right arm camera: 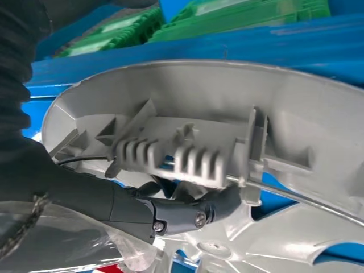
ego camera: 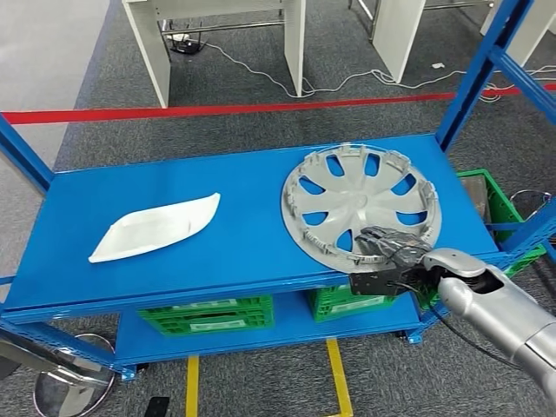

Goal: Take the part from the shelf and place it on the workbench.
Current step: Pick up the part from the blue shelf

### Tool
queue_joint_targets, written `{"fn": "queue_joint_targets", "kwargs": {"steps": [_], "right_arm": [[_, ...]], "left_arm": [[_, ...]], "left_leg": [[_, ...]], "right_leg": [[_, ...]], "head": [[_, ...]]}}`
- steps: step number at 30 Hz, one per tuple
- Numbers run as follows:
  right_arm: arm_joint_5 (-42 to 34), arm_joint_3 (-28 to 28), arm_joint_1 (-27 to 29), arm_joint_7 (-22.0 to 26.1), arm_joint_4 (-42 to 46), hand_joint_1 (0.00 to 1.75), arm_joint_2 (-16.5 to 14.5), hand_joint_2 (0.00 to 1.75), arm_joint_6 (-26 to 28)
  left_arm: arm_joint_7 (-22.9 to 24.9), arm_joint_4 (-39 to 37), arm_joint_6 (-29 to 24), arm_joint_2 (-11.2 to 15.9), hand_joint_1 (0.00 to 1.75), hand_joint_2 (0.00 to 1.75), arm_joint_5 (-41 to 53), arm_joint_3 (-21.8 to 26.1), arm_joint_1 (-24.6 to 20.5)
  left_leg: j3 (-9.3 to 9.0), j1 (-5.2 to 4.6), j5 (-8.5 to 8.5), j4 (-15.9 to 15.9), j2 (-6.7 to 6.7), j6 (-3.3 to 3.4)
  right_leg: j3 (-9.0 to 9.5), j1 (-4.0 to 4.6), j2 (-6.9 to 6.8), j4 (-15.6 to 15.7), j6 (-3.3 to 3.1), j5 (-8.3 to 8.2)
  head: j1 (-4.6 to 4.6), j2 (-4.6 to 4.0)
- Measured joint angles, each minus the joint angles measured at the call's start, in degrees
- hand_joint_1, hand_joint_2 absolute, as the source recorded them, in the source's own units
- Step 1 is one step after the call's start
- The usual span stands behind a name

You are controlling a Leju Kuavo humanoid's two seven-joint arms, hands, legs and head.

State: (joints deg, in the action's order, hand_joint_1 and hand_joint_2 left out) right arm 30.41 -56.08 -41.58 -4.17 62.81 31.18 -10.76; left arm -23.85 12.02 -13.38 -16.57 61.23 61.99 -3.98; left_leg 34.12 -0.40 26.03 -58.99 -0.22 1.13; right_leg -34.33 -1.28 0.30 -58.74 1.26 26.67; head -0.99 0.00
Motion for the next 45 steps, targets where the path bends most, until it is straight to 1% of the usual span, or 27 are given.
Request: {"fn": "queue_joint_targets", "kwargs": {"steps": [2,4,5,6,7,8,9,11,12,15,16,18,20,21,22,23,25,26,27,31,33,35,37,38,42,43,45], "right_arm": [[0.31,0.05,-0.16,0.33,-0.73,0.00,-0.79,1.75,0.21],[0.47,0.09,-0.20,0.47,-1.36,0.00,-1.40,1.75,0.28],[0.50,0.09,-0.19,0.48,-1.69,0.00,-1.65,1.75,0.30],[0.59,0.09,-0.19,0.49,-2.02,0.00,-1.92,1.75,0.36],[0.74,0.10,-0.19,0.53,-2.40,0.00,-2.19,1.75,0.51],[0.99,0.13,-0.20,0.57,-2.81,0.44,-2.47,1.75,0.74],[1.33,0.16,-0.20,0.64,-3.24,0.87,-2.81,1.75,1.05],[2.14,0.23,-0.20,0.84,-4.17,1.75,-3.50,1.75,1.68],[2.51,0.25,-0.19,1.04,-4.60,1.75,-3.79,1.75,1.95],[3.35,0.44,-0.29,1.76,-5.54,1.75,-4.28,1.75,2.34],[3.51,0.53,-0.34,1.97,-5.75,1.75,-4.34,1.75,2.33],[3.66,0.62,-0.35,2.41,-6.09,1.75,-4.36,1.75,2.31],[3.68,0.63,-0.34,2.64,-6.31,1.75,-4.46,1.75,2.41],[3.68,0.64,-0.33,2.67,-6.37,1.75,-4.52,1.75,2.47],[3.69,0.64,-0.33,2.69,-6.42,1.75,-4.57,1.75,2.51],[3.69,0.65,-0.34,2.72,-6.46,1.75,-4.61,1.75,2.55],[3.71,0.67,-0.42,2.78,-6.46,1.75,-4.69,1.75,2.56],[3.71,0.68,-0.48,2.79,-6.44,1.75,-4.80,1.75,2.57],[3.71,0.70,-0.52,2.81,-6.43,1.75,-4.92,1.75,2.58],[3.75,0.73,-0.64,3.01,-6.43,1.75,-5.32,1.75,2.61],[3.85,0.72,-0.74,3.37,-6.42,1.75,-5.61,1.75,2.61],[3.96,0.72,-0.75,3.63,-6.43,1.75,-5.93,1.75,2.60],[4.06,0.70,-0.74,3.71,-6.44,1.75,-6.16,1.75,2.58],[4.09,0.70,-0.74,3.72,-6.44,1.75,-6.21,1.75,2.58],[4.14,0.70,-0.75,3.79,-6.44,1.75,-6.27,1.75,2.58],[4.23,0.74,-0.80,3.92,-6.44,1.75,-6.33,1.75,2.58],[4.45,0.97,-0.90,4.26,-6.46,1.75,-6.49,1.75,2.57]], "left_arm": [[0.04,0.00,0.01,0.04,0.00,0.00,0.05,0.00,-0.06],[0.09,0.00,0.02,0.07,0.00,0.00,0.09,0.00,-0.01],[0.14,0.00,0.02,0.09,0.00,0.00,0.09,0.00,0.05],[0.19,0.00,0.03,0.10,0.00,0.00,0.12,0.00,0.11],[0.23,0.00,0.03,0.11,0.00,0.00,0.17,0.00,0.14],[0.27,0.00,0.03,0.13,0.00,0.00,0.24,0.00,0.16],[0.30,0.00,0.03,0.14,0.00,0.00,0.33,0.00,0.16],[0.36,0.00,0.04,0.13,0.00,0.00,0.48,0.00,0.08],[0.38,0.00,0.05,0.13,0.00,0.00,0.54,0.00,0.05],[0.39,0.00,0.07,0.08,0.00,0.00,0.62,0.00,0.12],[0.35,0.00,0.02,0.06,0.00,0.00,0.67,0.00,0.12],[0.20,0.00,-0.11,0.02,0.00,0.00,0.84,0.00,0.09],[-0.06,0.00,-0.16,0.02,0.00,0.00,0.95,0.00,0.11],[-0.25,0.00,-0.10,0.02,0.00,0.00,0.97,0.00,0.13],[-0.46,0.00,0.08,0.03,0.00,0.00,0.97,0.00,0.14],[-0.66,0.00,0.28,0.02,0.00,0.00,0.97,0.00,0.13],[-0.88,0.00,0.59,0.03,0.00,0.00,0.96,-0.01,0.11],[-0.91,0.00,0.62,0.03,0.00,0.00,0.96,-0.01,0.08],[-0.95,0.00,0.62,0.04,0.00,0.00,0.95,-0.02,0.06],[-1.48,0.00,1.28,0.12,0.00,1.75,0.88,-0.02,0.07],[-2.19,0.00,2.21,0.14,0.00,1.75,0.78,-0.02,0.05],[-2.99,0.00,3.22,0.19,0.00,1.75,0.72,-0.02,0.10],[-3.58,0.00,4.08,0.23,0.00,1.75,0.65,-0.02,0.24],[-3.72,0.00,4.31,0.25,0.00,1.75,0.61,-0.02,0.29],[-3.94,0.00,4.68,0.28,0.00,1.75,0.58,-0.02,0.33],[-4.13,0.00,5.03,0.32,0.00,1.75,0.57,-0.02,0.34],[-4.52,0.00,5.60,0.40,0.00,1.75,0.57,-0.02,0.34]], "left_leg": [[1.24,0.15,2.18,-3.23,0.03,-0.63],[4.34,0.27,5.76,-10.38,0.05,-1.12],[5.84,0.31,7.02,-13.73,0.05,-1.21],[6.59,0.33,7.26,-15.45,0.05,-1.19],[6.35,0.33,6.42,-15.04,0.05,-1.07],[5.11,0.32,4.73,-12.56,0.04,-0.85],[3.16,0.30,2.70,-8.65,0.04,-0.54],[-0.13,0.16,0.55,-1.91,0.04,-0.05],[-0.84,0.08,0.37,-0.29,0.03,0.10],[-1.07,0.07,0.19,0.66,0.10,0.65],[-1.22,0.19,-0.05,0.97,0.17,0.97],[-1.33,0.39,-0.41,1.39,0.41,1.48],[-1.19,0.35,-0.43,1.38,0.68,1.67],[-1.15,0.33,-0.43,1.37,0.81,1.67],[-1.14,0.35,-0.44,1.34,0.90,1.65],[-1.16,0.39,-0.44,1.27,0.93,1.60],[-1.08,0.36,-0.31,0.87,0.82,1.23],[-0.98,0.25,-0.19,0.58,0.70,0.91],[-0.89,0.12,-0.11,0.37,0.59,0.57],[-0.62,0.26,0.14,-0.11,0.36,-0.60],[0.81,0.41,2.55,-3.62,0.34,-1.24],[3.91,0.55,6.18,-10.83,0.34,-1.65],[6.06,0.60,7.76,-15.78,0.34,-1.74],[6.36,0.60,7.76,-16.48,0.34,-1.72],[6.04,0.60,6.98,-15.86,0.34,-1.64],[4.50,0.59,5.18,-12.63,0.34,-1.41],[0.93,0.40,1.94,-4.56,0.33,-0.68]], "right_leg": [[0.16,-0.15,-0.09,0.10,-0.63,-0.03],[0.23,-0.11,-0.20,0.11,-0.97,0.03],[0.23,-0.06,-0.22,0.10,-1.03,0.05],[0.24,-0.01,-0.22,0.10,-1.05,0.06],[0.29,0.02,-0.20,0.10,-1.06,0.06],[0.36,0.06,-0.18,0.10,-1.05,0.06],[0.44,0.08,-0.15,0.10,-1.02,0.05],[0.43,0.27,-0.07,0.08,-0.73,-0.01],[0.36,0.33,-0.03,0.11,-0.48,-0.10],[0.24,0.27,0.07,0.37,0.45,-0.30],[-0.10,0.24,0.06,-0.18,0.69,0.19],[-2.43,0.20,0.03,-4.73,0.99,2.88],[-5.98,0.16,0.00,-12.12,1.23,6.19],[-7.10,0.13,-0.04,-14.55,1.36,6.84],[-7.15,0.08,-0.11,-14.92,1.47,6.42],[-6.00,-0.01,-0.18,-13.01,1.55,5.03],[-1.65,-0.21,-0.29,-5.33,1.66,2.01],[0.17,-0.26,-0.24,-2.23,1.49,1.27],[1.25,-0.27,-0.21,-0.47,1.25,1.13],[1.67,-0.11,-0.29,0.10,-0.19,0.95],[1.63,-0.30,-0.45,0.19,-0.73,0.73],[1.48,-0.31,-0.54,0.19,-0.94,0.69],[1.39,-0.29,-0.55,0.18,-0.98,0.68],[1.38,-0.29,-0.55,0.18,-0.98,0.68],[1.39,-0.29,-0.53,0.18,-0.98,0.68],[1.45,-0.29,-0.49,0.18,-0.95,0.68],[1.36,-0.14,-0.37,0.24,-0.33,0.59]], "head": [[-0.16,0.00],[-0.31,0.00],[-0.30,0.00],[-0.30,0.00],[-0.29,0.00],[-0.29,0.00],[-0.29,0.00],[-0.26,0.00],[-0.22,0.00],[-0.20,0.00],[-0.13,0.00],[0.18,0.00],[0.37,0.00],[0.36,0.00],[0.37,0.00],[0.37,0.00],[0.43,0.00],[0.42,0.00],[0.36,0.00],[0.11,0.00],[-0.06,0.00],[-0.19,0.00],[-0.19,0.00],[-0.19,0.00],[-0.20,0.00],[-0.20,0.00],[-0.16,0.00]]}}
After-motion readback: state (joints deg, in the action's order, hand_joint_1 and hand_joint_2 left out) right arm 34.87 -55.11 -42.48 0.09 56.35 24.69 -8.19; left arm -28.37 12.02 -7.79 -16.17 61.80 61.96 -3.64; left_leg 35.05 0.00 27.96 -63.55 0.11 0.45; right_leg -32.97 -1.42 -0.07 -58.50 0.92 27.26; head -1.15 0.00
